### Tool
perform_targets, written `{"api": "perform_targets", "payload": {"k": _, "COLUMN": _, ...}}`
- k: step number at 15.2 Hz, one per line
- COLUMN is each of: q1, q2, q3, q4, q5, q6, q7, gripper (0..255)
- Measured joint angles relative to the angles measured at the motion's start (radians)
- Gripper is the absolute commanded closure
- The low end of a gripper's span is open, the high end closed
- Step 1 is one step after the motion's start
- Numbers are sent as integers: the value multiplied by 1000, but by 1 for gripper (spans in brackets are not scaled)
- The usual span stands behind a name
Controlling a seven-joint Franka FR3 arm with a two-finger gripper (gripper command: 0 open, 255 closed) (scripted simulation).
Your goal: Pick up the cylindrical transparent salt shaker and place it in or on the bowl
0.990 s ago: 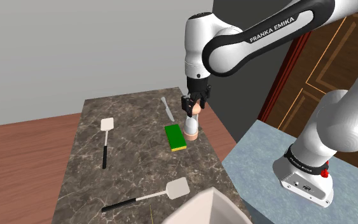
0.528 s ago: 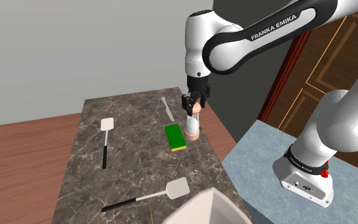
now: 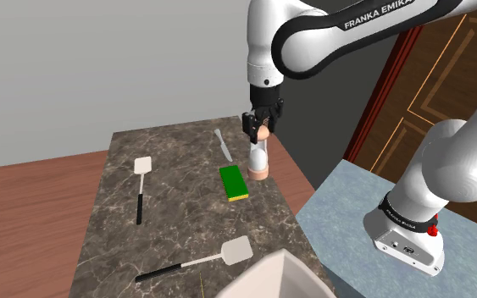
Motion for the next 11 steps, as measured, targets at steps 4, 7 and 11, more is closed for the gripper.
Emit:
{"api": "perform_targets", "payload": {"k": 4, "q1": 0, "q2": -21, "q3": -5, "q4": 39, "q5": 2, "q6": -59, "q7": -3, "gripper": 255}}
{"api": "perform_targets", "payload": {"k": 7, "q1": -1, "q2": -27, "q3": -8, "q4": 72, "q5": 2, "q6": -99, "q7": -4, "gripper": 255}}
{"api": "perform_targets", "payload": {"k": 11, "q1": -2, "q2": -37, "q3": -12, "q4": 119, "q5": 2, "q6": -155, "q7": -6, "gripper": 255}}
